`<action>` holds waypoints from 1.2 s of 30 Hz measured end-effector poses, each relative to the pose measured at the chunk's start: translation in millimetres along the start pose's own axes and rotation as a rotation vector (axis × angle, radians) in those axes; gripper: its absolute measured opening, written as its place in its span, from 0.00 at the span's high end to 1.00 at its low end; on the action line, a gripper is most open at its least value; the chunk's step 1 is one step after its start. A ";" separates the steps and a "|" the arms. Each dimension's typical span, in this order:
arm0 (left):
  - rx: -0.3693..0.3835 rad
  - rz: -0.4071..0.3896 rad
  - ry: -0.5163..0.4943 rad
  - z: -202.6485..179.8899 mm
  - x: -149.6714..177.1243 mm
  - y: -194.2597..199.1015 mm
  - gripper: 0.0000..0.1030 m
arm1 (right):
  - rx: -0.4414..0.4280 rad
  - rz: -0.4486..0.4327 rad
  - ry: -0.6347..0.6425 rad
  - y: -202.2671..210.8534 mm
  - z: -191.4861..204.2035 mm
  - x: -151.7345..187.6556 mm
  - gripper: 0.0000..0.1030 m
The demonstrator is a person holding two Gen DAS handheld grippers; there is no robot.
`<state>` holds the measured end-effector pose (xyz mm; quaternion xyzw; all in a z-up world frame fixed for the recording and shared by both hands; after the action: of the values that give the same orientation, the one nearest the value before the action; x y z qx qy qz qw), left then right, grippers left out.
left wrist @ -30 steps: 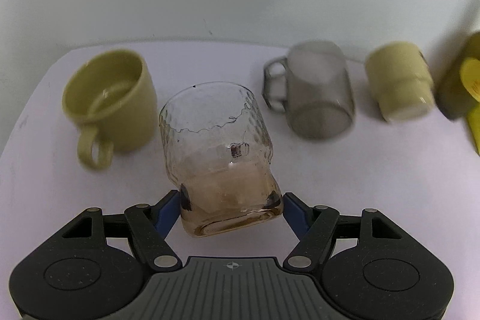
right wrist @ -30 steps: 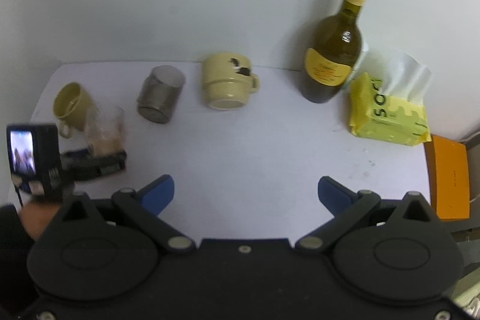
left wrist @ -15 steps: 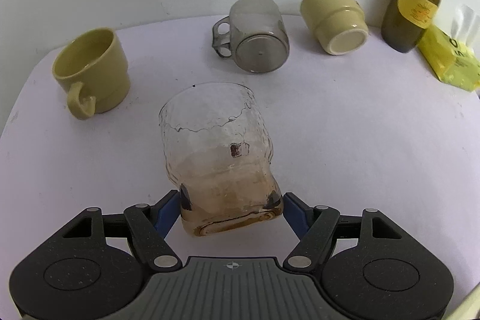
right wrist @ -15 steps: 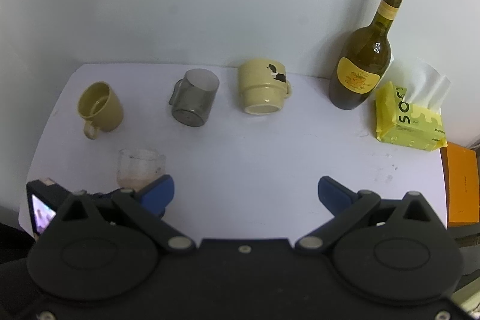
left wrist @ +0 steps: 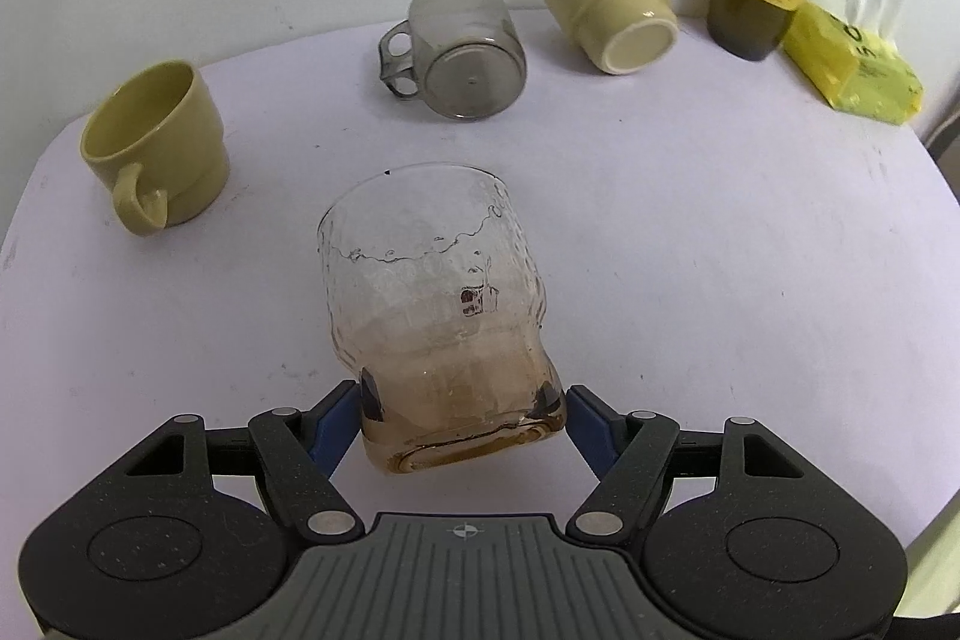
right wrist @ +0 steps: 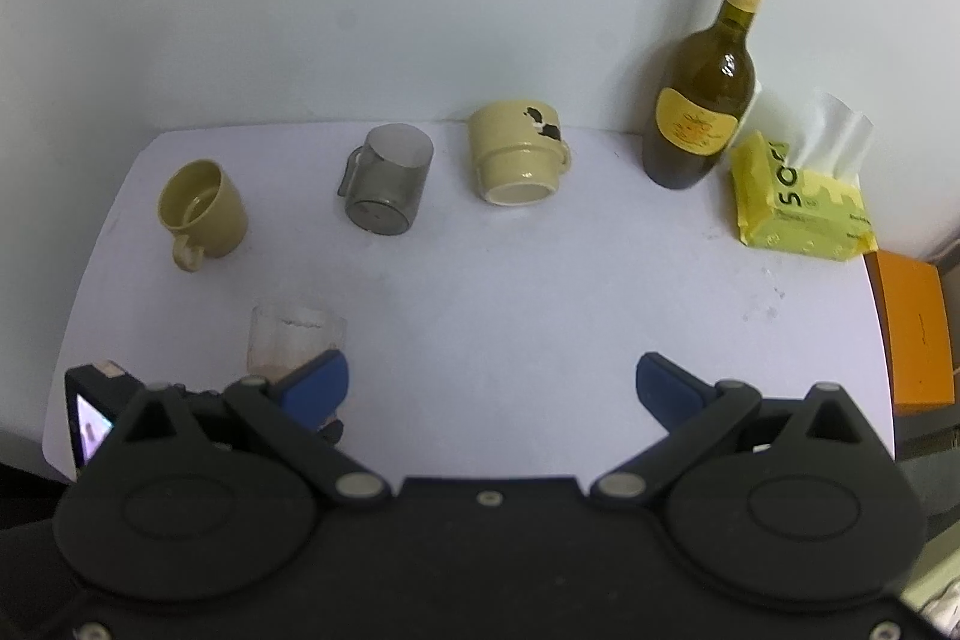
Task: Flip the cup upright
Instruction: 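Set the glass tumbler down and open the left tool, then move the right tool to the glass tumbler and close on it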
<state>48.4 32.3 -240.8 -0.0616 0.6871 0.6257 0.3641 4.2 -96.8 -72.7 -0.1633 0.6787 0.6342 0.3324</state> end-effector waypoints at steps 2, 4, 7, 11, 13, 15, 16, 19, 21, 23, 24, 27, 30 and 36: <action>-0.019 0.001 -0.010 0.8 -1.1 0.1 0.22 | 0.005 -0.001 -0.006 2.7 0.4 2.8 0.00; -0.014 -0.016 -0.014 1.5 -4.1 5.3 0.19 | 0.008 0.000 -0.012 4.6 0.8 5.6 0.00; -0.005 -0.020 -0.021 4.4 -3.8 14.6 0.18 | 0.007 0.003 -0.017 5.4 4.1 10.6 0.00; -0.019 -0.032 0.019 19.1 2.0 32.1 0.18 | -0.023 -0.017 -0.011 4.2 19.2 16.5 0.00; -0.031 -0.041 0.080 39.6 9.1 51.7 0.18 | -0.038 -0.037 -0.005 3.1 27.1 19.8 0.00; -0.043 -0.047 0.117 54.7 12.7 65.4 0.18 | -0.075 -0.068 0.003 -1.6 39.4 27.3 0.00; -0.051 -0.047 0.147 67.2 16.1 77.1 0.18 | -0.084 -0.070 0.003 -3.3 42.0 29.4 0.00; -0.087 -0.062 0.224 100.8 22.6 109.0 0.17 | -0.137 -0.069 0.007 -14.9 59.1 44.6 0.00; -0.122 -0.084 0.264 120.7 25.2 130.0 0.14 | -0.170 -0.070 0.048 -24.7 75.8 57.5 0.00; -0.155 -0.103 0.305 138.4 27.7 149.5 0.11 | -0.193 -0.068 0.086 -33.4 89.8 67.9 0.02; -0.173 -0.114 0.337 149.6 29.4 161.9 0.11 | -0.206 -0.061 0.104 -38.6 97.1 73.3 0.04; -0.225 -0.143 0.400 175.0 33.8 189.8 0.11 | -0.222 -0.035 0.131 -56.8 114.4 89.1 0.10; -0.247 -0.159 0.412 185.0 35.6 204.1 0.11 | -0.213 -0.051 0.151 -74.0 127.3 98.4 0.12; -0.269 -0.159 0.477 205.2 45.6 225.4 0.10 | -0.170 -0.084 0.146 -104.1 140.2 111.7 0.15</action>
<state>-19.7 282.0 -73.5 -0.3087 0.6573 0.6483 0.2287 24.3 46.7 -221.0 -0.2648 0.6376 0.6614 0.2931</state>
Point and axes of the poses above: each gripper's, at about its wrist camera, not at the fingertips, and y roughly against the way its jaws point, z to its left, x to its underside, the point moved 7 cm from there along -y, roughly the way its jaws point, and after that the axes turned 13 degrees about -z, right-handed, at the moved point
